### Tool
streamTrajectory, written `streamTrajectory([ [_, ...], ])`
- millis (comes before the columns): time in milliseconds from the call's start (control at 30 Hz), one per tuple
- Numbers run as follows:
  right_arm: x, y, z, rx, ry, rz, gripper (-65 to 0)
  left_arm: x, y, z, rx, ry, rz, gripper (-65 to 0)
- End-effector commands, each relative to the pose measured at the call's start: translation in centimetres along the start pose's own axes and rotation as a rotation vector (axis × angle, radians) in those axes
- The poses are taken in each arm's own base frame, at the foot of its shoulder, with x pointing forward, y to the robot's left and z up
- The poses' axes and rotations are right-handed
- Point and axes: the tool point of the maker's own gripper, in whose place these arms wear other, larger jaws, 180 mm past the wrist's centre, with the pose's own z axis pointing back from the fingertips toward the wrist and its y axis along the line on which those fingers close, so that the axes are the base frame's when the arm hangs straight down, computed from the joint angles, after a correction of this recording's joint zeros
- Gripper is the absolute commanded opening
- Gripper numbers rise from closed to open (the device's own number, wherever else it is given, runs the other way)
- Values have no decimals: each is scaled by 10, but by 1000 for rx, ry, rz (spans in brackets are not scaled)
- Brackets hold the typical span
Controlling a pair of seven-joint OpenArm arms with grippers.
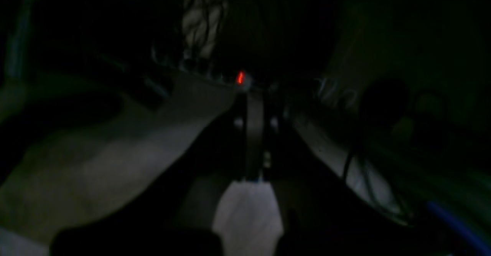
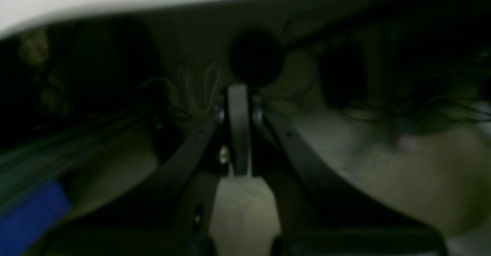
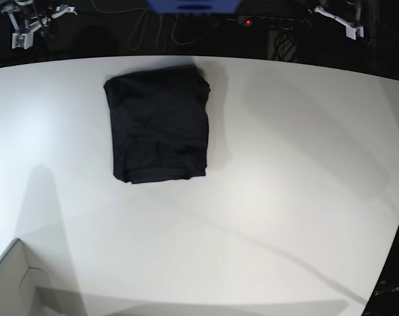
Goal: Layout the t-shirt on the table in an organized manner, then fold the t-shirt properly
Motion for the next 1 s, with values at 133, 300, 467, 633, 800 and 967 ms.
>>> streamTrajectory([
  [133,-49,-2,-18,34,119,-84,-650,-21,-24,-36,-61,11,34,-650],
  [300,-81,15,-53,94,219,-165,-650,-34,-61,-67,-137,38,43,-650],
  [467,-115,43,-85,104,257,-283,-650,-43,-54,-87,19,52,-6,-650],
  [633,-160,74,-115,47,237,-456,-650,-37,-56,-97,88,50,-58,-650],
  [800,-213,79,-125,-111,263,-455,-650,-28,-38,-97,212,43,-131,-650],
  [967,-212,68,-119,-220,176,-116,-650,-13,-44,-104,213,38,-194,-650],
])
